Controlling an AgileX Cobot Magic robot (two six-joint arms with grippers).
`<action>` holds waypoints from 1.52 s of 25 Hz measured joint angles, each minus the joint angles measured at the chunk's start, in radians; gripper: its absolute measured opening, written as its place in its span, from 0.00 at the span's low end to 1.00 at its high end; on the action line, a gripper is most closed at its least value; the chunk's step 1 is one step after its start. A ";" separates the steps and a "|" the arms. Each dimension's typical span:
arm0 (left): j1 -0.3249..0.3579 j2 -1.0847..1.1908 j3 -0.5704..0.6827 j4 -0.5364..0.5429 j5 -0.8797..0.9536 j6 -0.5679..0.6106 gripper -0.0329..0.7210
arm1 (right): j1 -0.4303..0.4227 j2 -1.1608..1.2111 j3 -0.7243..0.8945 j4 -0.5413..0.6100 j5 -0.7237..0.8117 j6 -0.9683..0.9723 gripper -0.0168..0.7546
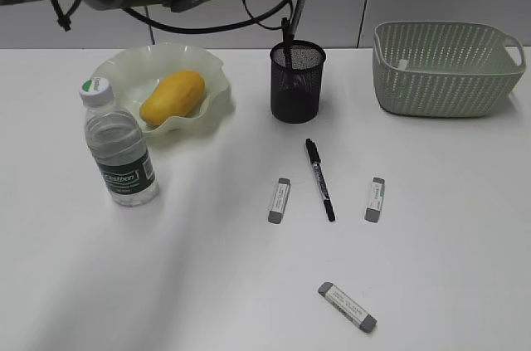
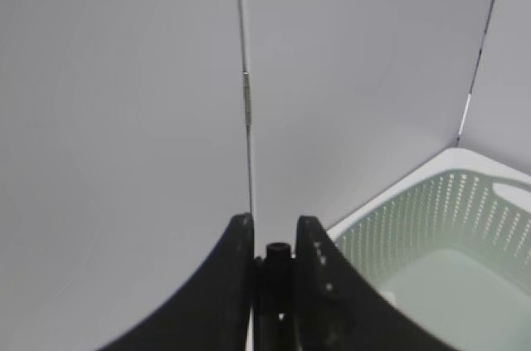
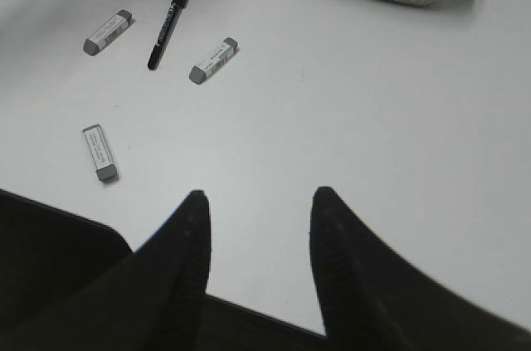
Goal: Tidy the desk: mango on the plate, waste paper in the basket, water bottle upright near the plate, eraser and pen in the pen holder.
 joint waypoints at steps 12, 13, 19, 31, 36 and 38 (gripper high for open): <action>0.039 0.081 0.000 -0.148 -0.210 0.129 0.18 | 0.000 0.000 0.000 -0.002 0.000 0.000 0.45; 0.039 0.081 0.000 -0.149 -0.209 0.130 0.18 | 0.000 0.000 0.000 -0.002 0.000 0.000 0.45; 0.039 0.081 0.000 -0.151 -0.211 0.132 0.18 | 0.000 0.000 0.000 -0.002 0.000 0.000 0.45; 0.039 0.079 0.000 -0.150 -0.208 0.133 0.47 | 0.000 0.000 0.000 -0.002 0.000 0.000 0.45; 0.021 0.004 0.000 -0.148 -0.021 0.093 0.48 | 0.000 0.000 0.000 -0.002 0.000 0.000 0.45; -0.002 -0.064 0.000 -0.149 0.169 0.088 0.48 | 0.000 0.000 0.000 -0.002 0.000 0.000 0.45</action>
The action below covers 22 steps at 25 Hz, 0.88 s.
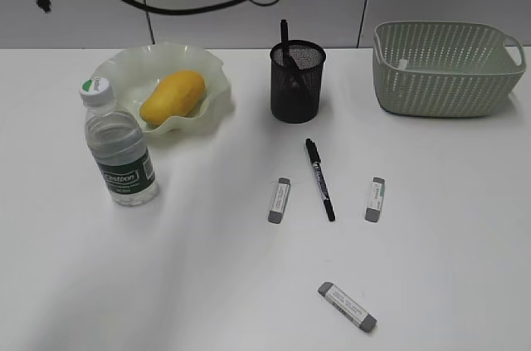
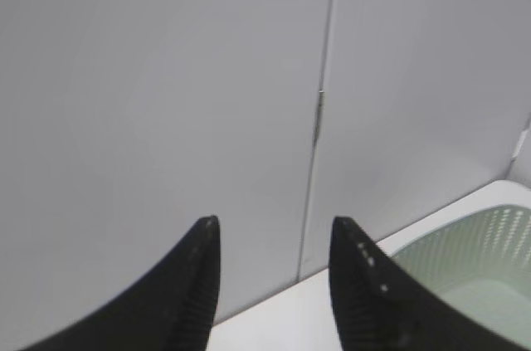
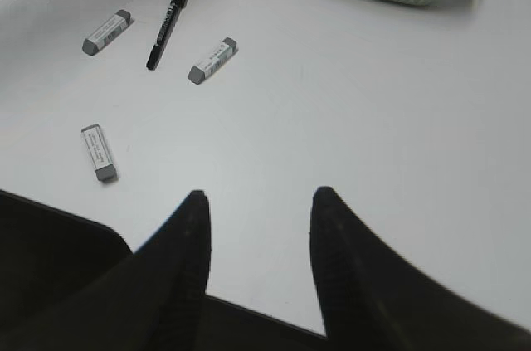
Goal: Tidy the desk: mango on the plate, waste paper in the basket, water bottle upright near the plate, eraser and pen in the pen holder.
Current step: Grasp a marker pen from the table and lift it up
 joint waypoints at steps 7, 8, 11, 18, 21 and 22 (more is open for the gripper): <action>-0.085 -0.238 0.036 -0.267 0.698 0.441 0.43 | 0.000 0.000 0.000 0.000 0.000 0.000 0.45; -0.086 -0.271 0.050 -0.343 0.775 0.518 0.42 | 0.000 0.000 0.000 0.000 0.000 0.000 0.45; -0.087 -0.394 0.151 -0.449 0.910 0.614 0.40 | 0.000 0.000 0.000 0.000 0.000 0.000 0.45; -0.087 -0.904 0.633 -0.520 1.012 0.638 0.40 | 0.000 0.000 0.000 0.000 0.000 0.000 0.45; -0.087 -1.156 0.859 -0.563 1.081 0.638 0.39 | 0.000 0.000 0.000 0.000 0.000 0.000 0.45; -0.087 -1.248 0.918 -0.569 1.096 0.638 0.39 | 0.000 0.000 0.000 0.000 0.000 0.000 0.45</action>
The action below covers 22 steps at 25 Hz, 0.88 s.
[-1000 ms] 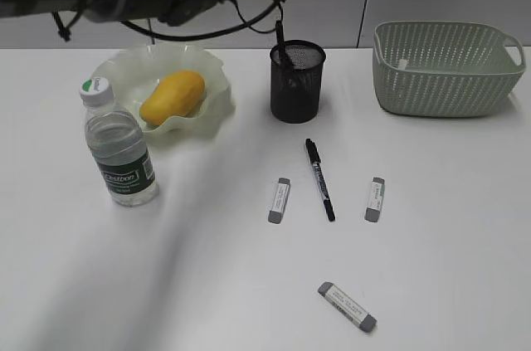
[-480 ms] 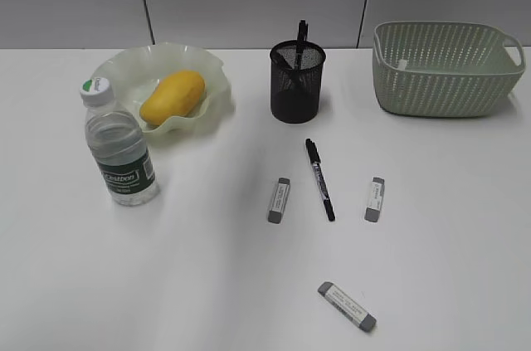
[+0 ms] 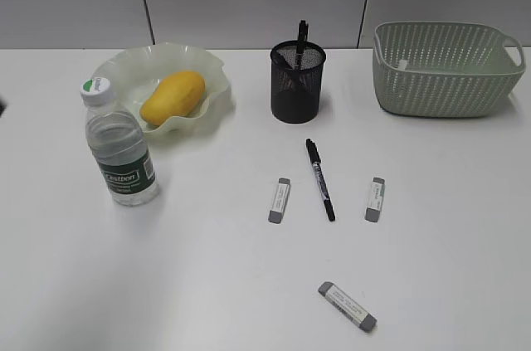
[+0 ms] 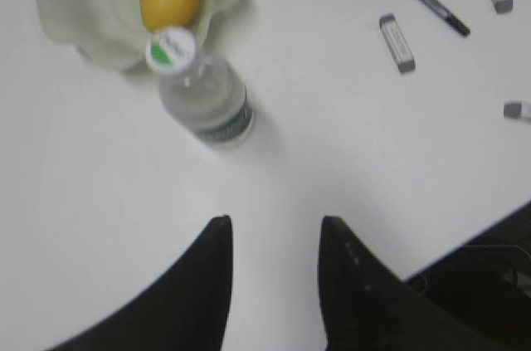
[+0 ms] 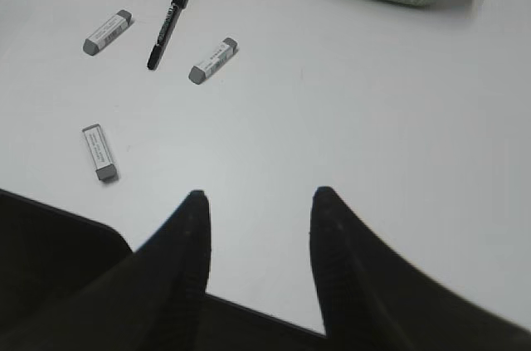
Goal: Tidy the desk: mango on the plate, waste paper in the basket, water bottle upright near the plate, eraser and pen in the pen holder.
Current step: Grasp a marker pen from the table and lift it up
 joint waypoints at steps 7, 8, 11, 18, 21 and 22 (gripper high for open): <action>0.000 -0.525 0.342 -0.018 0.023 0.000 0.39 | 0.000 0.000 0.000 0.000 0.000 0.000 0.45; 0.000 -0.573 0.380 -0.031 0.027 0.000 0.39 | 0.000 0.000 0.000 0.000 0.000 0.000 0.45; 0.000 -0.720 0.429 -0.043 0.033 0.000 0.37 | 0.000 0.000 0.000 0.000 0.000 0.000 0.45; -0.001 -0.946 0.435 -0.025 0.027 0.000 0.36 | 0.000 0.000 0.000 0.000 -0.001 0.000 0.45; 0.002 -0.943 0.436 -0.024 0.026 0.000 0.36 | 0.000 0.016 -0.014 0.002 -0.030 0.000 0.45; 0.002 -0.936 0.436 -0.024 0.023 0.000 0.36 | 0.000 0.033 -0.023 0.003 -0.049 0.000 0.45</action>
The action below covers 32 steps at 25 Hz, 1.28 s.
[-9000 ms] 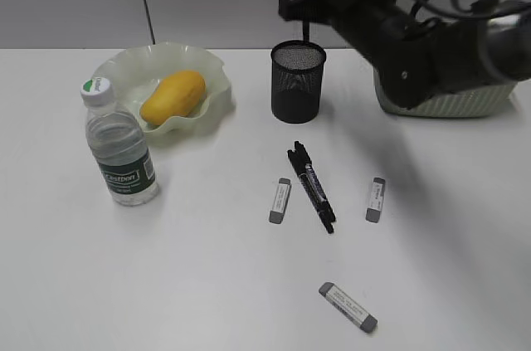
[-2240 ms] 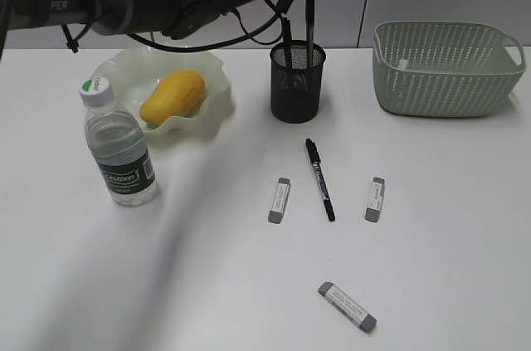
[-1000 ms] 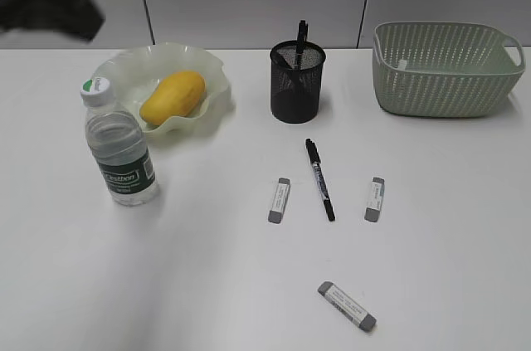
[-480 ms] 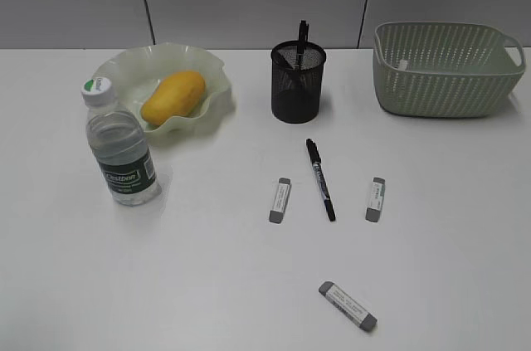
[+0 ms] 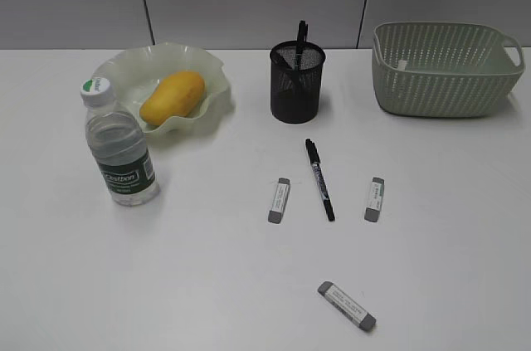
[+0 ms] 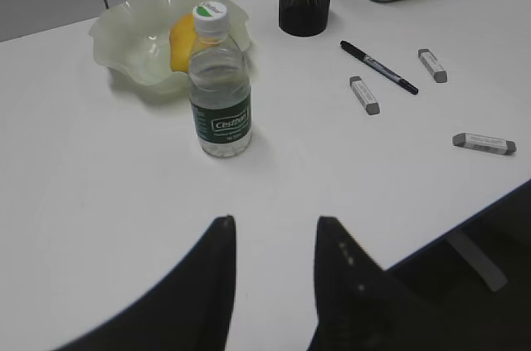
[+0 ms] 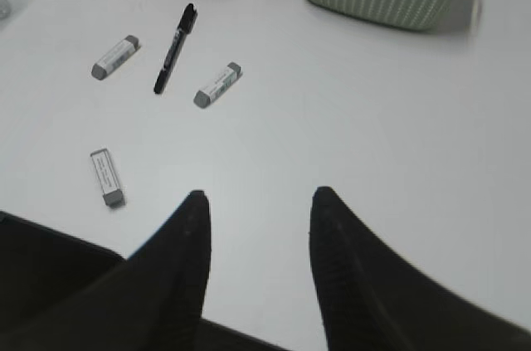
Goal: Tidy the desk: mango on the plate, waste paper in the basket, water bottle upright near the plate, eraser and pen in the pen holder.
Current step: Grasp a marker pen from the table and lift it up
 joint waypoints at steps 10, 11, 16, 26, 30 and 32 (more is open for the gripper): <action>0.153 -0.020 0.000 0.001 -0.002 0.000 0.36 | 0.000 0.836 -0.172 0.054 -0.329 0.000 0.43; 0.188 -0.020 0.000 0.001 -0.002 0.000 0.36 | 0.000 0.950 -0.228 0.064 -0.338 0.000 0.43; 0.323 -0.020 0.000 0.001 -0.002 -0.001 0.36 | 0.000 1.469 -0.543 0.082 -0.360 0.005 0.44; 0.374 -0.020 0.000 0.001 -0.002 -0.001 0.36 | 0.012 2.067 -1.045 0.200 -0.136 0.008 0.55; 0.374 -0.020 0.000 0.001 -0.002 -0.001 0.36 | 0.034 2.148 -1.128 0.199 -0.130 0.010 0.55; 0.374 -0.020 0.000 0.001 -0.002 -0.001 0.36 | 0.047 2.171 -1.152 0.186 -0.130 0.015 0.54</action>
